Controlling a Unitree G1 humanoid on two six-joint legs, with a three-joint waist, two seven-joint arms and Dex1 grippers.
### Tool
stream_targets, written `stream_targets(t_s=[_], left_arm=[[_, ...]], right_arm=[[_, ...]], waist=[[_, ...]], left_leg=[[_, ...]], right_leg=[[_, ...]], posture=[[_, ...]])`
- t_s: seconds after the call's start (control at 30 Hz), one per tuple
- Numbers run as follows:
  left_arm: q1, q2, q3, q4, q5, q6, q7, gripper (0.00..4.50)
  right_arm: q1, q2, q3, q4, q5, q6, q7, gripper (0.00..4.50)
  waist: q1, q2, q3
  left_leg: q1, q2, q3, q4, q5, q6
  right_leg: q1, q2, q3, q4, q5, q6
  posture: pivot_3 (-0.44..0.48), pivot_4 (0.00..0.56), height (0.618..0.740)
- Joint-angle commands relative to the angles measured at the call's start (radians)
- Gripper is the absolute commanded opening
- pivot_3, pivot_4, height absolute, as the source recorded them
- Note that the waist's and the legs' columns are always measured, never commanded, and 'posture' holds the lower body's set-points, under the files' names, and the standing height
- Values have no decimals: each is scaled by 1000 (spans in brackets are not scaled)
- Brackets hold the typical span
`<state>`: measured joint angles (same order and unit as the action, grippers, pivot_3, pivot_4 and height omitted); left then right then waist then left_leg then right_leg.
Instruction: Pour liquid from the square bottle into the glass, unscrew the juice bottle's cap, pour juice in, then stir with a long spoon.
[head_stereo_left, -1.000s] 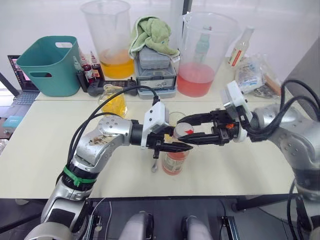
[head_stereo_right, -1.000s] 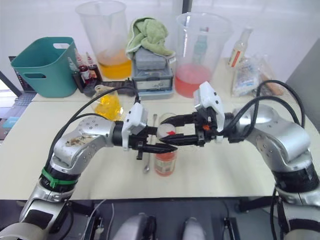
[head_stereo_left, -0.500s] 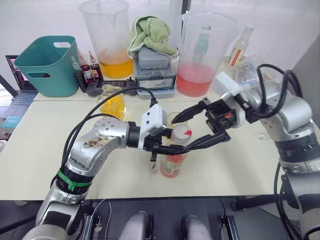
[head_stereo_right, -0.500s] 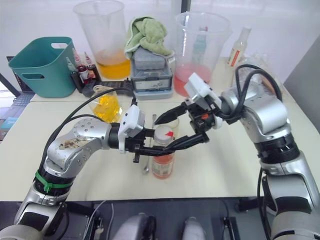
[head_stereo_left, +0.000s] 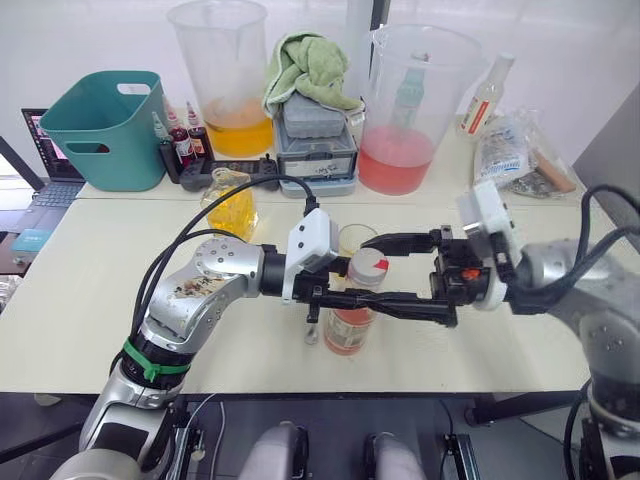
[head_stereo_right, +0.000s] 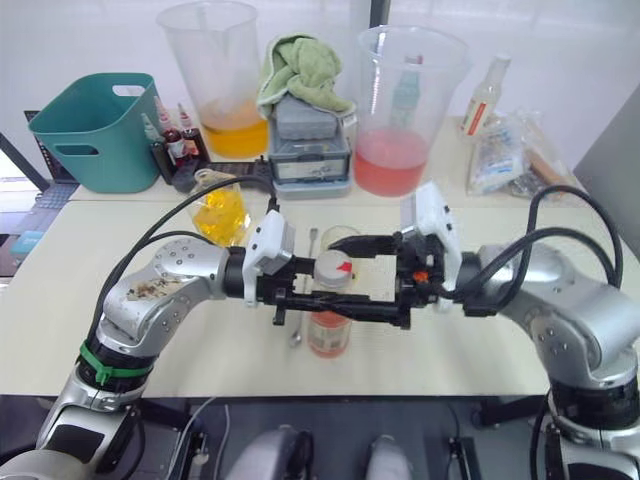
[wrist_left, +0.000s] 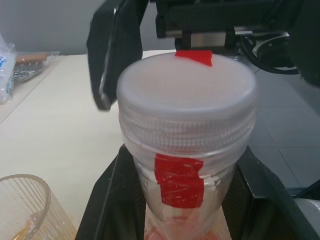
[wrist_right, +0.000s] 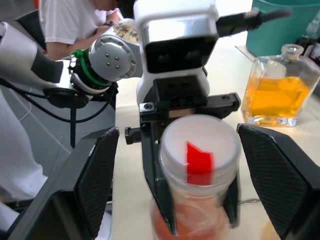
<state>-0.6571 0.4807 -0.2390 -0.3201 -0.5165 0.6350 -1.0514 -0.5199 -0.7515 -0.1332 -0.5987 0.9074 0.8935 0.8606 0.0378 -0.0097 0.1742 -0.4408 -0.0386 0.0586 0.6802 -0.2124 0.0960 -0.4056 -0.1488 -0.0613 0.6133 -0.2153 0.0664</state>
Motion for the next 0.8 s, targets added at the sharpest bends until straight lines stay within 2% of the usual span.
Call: stream_targets(t_s=[0.03, 0.07, 0.1, 0.2, 0.27, 0.33, 0.47, 0.53, 0.67, 0.73, 0.8], left_arm=[[-7, -5, -13, 1, -1, -4, -6, 1423], [-10, -6, -13, 7, 0, -7, -8, 1423], [-12, -7, -12, 12, 1, -10, -10, 1423], [-15, -7, -11, 20, 3, -13, -14, 1423], [-17, -7, -9, 25, 3, -15, -15, 1423], [-16, -5, -6, 29, 4, -16, -15, 1423], [-11, 4, 2, 26, 4, -14, -9, 1423], [-6, 13, 7, 18, 2, -11, -7, 1423], [10, 33, 17, -7, -5, 2, -2, 1423], [19, 45, 19, -21, -10, 10, -3, 1423], [26, 52, 21, -33, -14, 18, -2, 1423]], right_arm=[[1, -1, -39, -37, 23, -6, -67, 4015], [3, 1, -34, -37, 20, -8, -81, 4015], [6, 2, -28, -37, 17, -11, -92, 3775], [10, 0, -18, -37, 16, -20, -108, 2886], [9, -6, 1, -31, 3, -28, -101, 2129], [8, -15, 19, -25, -12, -38, -84, 1661], [-16, -24, 57, 1, -35, -78, -19, 1662], [-49, -26, 95, 38, -54, -116, 60, 1662], [-138, -50, 182, 178, -114, -218, 318, 1662], [-213, -48, 246, 300, -176, -298, 474, 1662], [-292, -26, 293, 407, -213, -338, 572, 1662]], waist=[[2, 0, 0], [2, 0, 0], [2, 0, 0], [2, 0, 0], [1, 0, 0], [2, 0, 0], [0, 0, 0], [-1, 0, 0], [-7, 0, 0], [-12, 0, 0], [-19, 0, 0]], left_leg=[[0, 0, 0, 0, 0, 1], [0, 0, 0, 0, 1, 1], [0, 0, 0, 0, 1, 3], [0, 0, 0, 0, 2, 3], [0, 0, 0, 0, 1, 4], [0, 0, 0, 0, 1, 4], [0, 0, 0, 1, 1, 5], [0, 0, 0, 0, 1, 5], [0, 0, 0, 1, -2, 10], [0, 0, 0, 1, -2, 10], [1, 0, 0, 1, -2, 10]], right_leg=[[0, 0, 0, 0, 0, 0], [0, 1, -1, 0, 0, 0], [0, 1, 0, 0, 0, 0], [1, 1, -1, 0, 0, 0], [1, 1, -1, 0, 0, 0], [1, 1, -1, 0, 0, 0], [1, 2, -1, 0, 0, 0], [1, 2, -1, 0, 0, 0], [1, 3, -1, 0, 0, 0], [1, 3, -1, 0, 0, 0], [1, 3, -1, 0, 0, 0]], posture=[[0, 150, 740], [0, 150, 740], [0, 150, 740], [0, 150, 740], [0, 150, 740], [0, 150, 740], [0, 150, 740], [0, 150, 740], [0, 150, 740], [0, 150, 740], [0, 150, 740]])
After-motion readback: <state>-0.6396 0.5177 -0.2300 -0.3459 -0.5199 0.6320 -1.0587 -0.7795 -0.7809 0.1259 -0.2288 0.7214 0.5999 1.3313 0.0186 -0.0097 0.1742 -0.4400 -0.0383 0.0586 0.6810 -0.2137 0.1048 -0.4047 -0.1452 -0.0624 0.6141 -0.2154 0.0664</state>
